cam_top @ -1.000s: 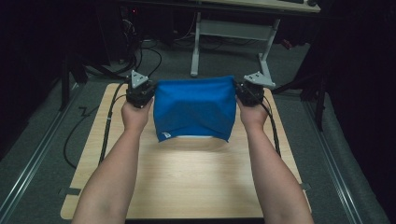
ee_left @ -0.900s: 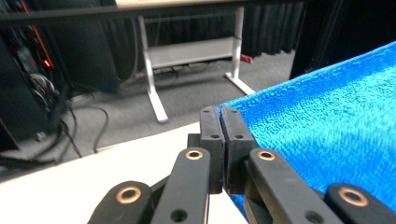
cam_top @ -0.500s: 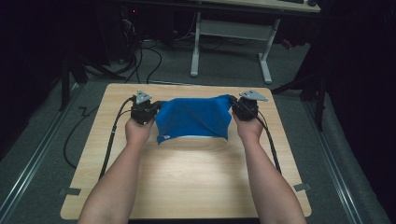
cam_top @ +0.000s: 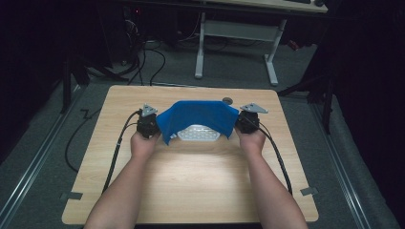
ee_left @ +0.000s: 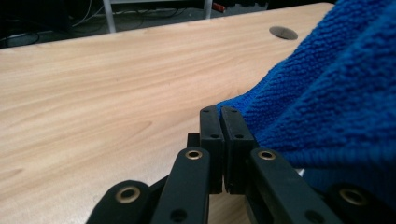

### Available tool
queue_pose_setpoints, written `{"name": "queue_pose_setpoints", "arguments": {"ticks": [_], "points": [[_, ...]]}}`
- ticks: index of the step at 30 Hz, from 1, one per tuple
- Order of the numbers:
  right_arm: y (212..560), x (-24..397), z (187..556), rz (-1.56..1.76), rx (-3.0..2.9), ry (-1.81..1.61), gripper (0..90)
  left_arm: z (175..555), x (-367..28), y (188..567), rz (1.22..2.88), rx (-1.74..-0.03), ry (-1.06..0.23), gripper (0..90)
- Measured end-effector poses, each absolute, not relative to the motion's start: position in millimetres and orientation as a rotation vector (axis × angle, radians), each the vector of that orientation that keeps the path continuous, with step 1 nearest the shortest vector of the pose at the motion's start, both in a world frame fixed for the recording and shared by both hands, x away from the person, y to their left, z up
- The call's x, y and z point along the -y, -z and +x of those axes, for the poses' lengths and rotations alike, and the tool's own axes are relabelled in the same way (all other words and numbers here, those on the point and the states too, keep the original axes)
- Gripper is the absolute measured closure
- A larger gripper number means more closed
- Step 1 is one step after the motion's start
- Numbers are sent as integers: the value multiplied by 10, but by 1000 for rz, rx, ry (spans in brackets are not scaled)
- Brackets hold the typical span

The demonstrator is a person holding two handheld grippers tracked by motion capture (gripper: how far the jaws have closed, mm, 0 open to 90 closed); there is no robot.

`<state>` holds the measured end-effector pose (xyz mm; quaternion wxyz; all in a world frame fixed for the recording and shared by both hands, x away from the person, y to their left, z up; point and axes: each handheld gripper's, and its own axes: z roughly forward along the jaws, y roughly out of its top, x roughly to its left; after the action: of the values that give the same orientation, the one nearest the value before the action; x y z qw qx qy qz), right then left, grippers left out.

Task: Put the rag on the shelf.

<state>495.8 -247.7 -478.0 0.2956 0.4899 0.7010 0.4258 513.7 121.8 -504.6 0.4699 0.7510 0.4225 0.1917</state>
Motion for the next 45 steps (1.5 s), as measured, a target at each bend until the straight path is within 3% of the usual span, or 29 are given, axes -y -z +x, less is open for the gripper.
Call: {"name": "queue_pose_setpoints", "arguments": {"ticks": [20,22,27,33,45], "points": [[5022,2624,4863,1353,-1881,-1088,871,5112,-1195,5169,1835,-1053,-437,861],[5011,2604,4854,1348,-1883,-1093,786,5110,-1202,5160,1831,-1053,-435,832],[4984,2624,4834,1361,-1867,-1095,699,5104,-1214,5133,1825,-1073,-430,684],[4963,2695,4771,1381,-1833,-1109,651,5026,-1259,5108,1807,-1092,-455,586],[4826,2834,4603,1372,-1785,-1103,604,4833,-1403,5090,1812,-1102,-483,498]]}}
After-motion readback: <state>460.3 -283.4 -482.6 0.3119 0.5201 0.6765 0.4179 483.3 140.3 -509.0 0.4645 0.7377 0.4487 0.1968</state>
